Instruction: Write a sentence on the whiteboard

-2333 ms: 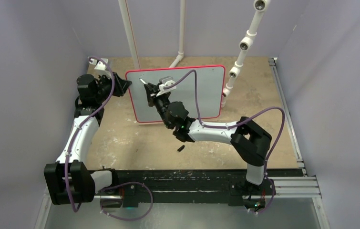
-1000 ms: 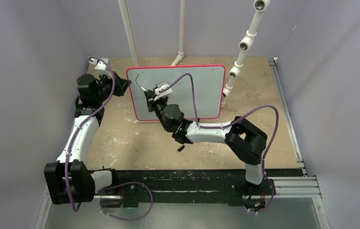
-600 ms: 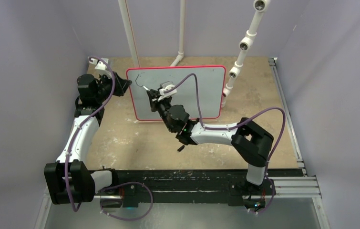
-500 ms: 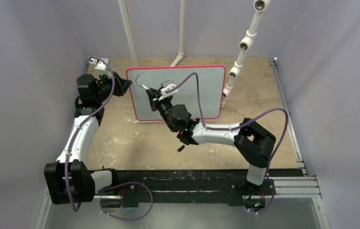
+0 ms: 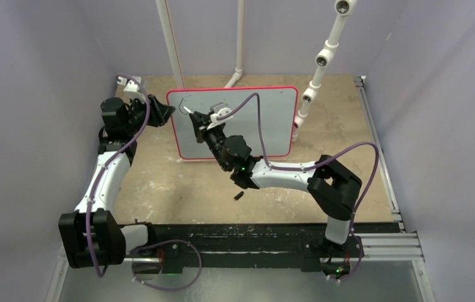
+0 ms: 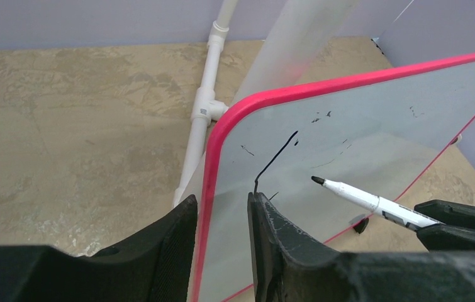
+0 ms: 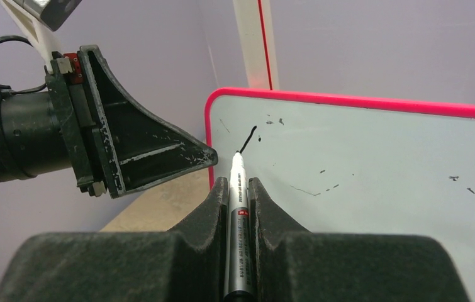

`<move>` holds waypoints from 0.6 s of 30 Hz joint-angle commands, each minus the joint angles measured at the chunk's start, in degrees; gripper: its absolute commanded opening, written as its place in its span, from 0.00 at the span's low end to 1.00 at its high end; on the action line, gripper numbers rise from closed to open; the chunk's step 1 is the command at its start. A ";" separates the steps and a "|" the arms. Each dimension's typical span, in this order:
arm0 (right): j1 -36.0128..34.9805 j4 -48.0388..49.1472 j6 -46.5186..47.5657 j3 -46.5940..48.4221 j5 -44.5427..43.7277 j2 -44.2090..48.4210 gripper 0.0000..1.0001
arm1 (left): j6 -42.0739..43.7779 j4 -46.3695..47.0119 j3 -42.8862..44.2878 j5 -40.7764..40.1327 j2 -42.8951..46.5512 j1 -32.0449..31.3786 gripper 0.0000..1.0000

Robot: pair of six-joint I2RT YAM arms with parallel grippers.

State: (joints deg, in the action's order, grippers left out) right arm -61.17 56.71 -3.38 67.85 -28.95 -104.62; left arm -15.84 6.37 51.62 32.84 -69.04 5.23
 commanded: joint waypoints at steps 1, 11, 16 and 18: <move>0.08 0.43 1.27 3.41 -0.23 -1.37 0.00 | -0.78 2.33 -0.51 1.15 -0.61 0.41 0.36; 0.17 -0.16 1.62 5.61 -1.40 -3.36 0.00 | -1.67 3.48 -0.58 2.77 -1.69 0.47 0.30; 0.17 -1.06 1.62 6.62 -1.93 -4.48 0.00 | -1.87 3.80 -0.67 3.26 -2.07 0.43 0.24; 0.26 -1.20 1.62 6.76 -2.44 -4.78 0.00 | -1.84 3.76 -0.71 3.28 -1.99 0.48 0.23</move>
State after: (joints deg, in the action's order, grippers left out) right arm -61.14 54.78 -2.74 72.03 -29.34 -108.81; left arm -16.99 7.27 51.62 34.24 -70.98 5.30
